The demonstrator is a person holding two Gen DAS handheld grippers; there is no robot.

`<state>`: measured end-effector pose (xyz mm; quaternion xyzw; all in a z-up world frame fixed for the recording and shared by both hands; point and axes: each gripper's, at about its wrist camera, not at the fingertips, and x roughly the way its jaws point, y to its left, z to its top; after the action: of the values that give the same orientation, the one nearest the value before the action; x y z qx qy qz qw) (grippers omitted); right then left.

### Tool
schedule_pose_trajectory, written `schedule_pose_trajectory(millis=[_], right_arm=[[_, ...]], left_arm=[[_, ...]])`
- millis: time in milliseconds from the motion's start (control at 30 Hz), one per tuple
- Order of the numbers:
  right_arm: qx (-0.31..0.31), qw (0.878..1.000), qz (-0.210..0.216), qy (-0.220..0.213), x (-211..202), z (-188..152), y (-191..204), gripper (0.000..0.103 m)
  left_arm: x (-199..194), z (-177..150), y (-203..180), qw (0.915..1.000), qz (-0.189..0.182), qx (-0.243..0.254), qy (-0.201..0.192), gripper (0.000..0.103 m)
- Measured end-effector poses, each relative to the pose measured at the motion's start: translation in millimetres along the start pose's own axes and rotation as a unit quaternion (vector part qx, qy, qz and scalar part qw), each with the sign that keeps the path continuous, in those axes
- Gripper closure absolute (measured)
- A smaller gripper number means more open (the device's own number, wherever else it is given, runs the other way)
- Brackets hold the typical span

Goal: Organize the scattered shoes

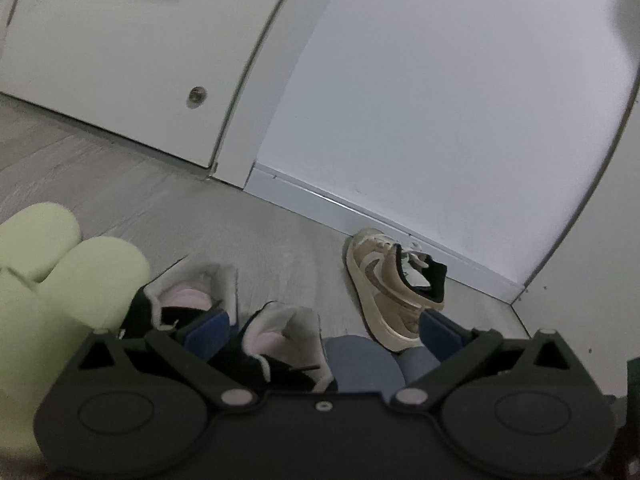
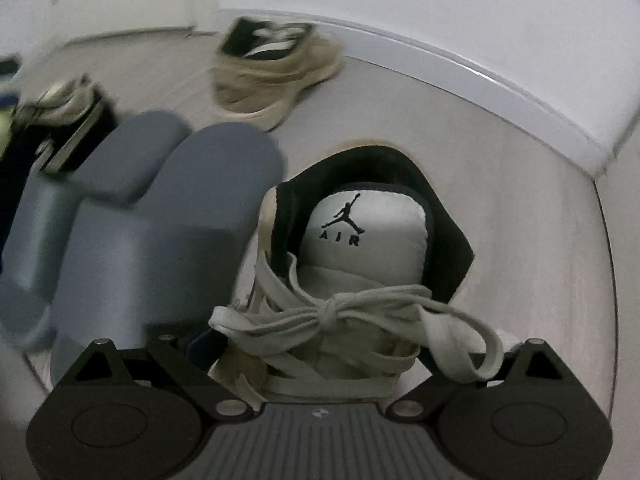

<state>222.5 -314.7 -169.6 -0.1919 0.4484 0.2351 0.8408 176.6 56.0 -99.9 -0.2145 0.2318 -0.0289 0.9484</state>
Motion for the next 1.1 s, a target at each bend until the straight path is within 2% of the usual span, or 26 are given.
schedule_pose_trajectory(millis=[67, 267, 533, 633, 867, 900, 1000, 1100], right_arm=[[-0.016, 1.000, -0.002, 0.000, -1, 2, 6, 0.007], [-0.007, 1.000, 0.002, 0.005, 1, 3, 1, 0.005], [-0.042, 0.998, -0.038, 0.022, -3, 7, 11, 0.002], [-0.050, 0.997, -0.058, 0.006, -15, 8, 12, 0.002], [-0.011, 0.993, -0.096, -0.060, -53, 11, 7, 0.001], [0.001, 0.990, -0.116, -0.083, -60, 14, 7, 0.001], [0.032, 0.980, -0.137, -0.143, -72, 28, 8, 0.001], [0.082, 0.960, -0.150, -0.219, -76, 51, 15, 0.005]], left_arm=[[-4, 0, 1, 1.0000, 0.004, -0.004, -0.002, 0.000], [-9, 1, 1, 0.9997, 0.022, -0.009, -0.003, 0.000], [-3, -2, -3, 0.9997, 0.020, 0.008, 0.013, 0.000], [-1, -3, -5, 0.9996, 0.020, 0.014, 0.015, 0.000], [4, -3, -7, 0.9994, 0.018, 0.024, 0.018, 0.000], [4, -3, -8, 0.9993, 0.019, 0.027, 0.018, 0.000], [3, -2, -14, 0.9985, 0.019, 0.050, 0.009, 0.000], [11, 13, -17, 0.9965, 0.012, 0.083, 0.004, 0.000]])
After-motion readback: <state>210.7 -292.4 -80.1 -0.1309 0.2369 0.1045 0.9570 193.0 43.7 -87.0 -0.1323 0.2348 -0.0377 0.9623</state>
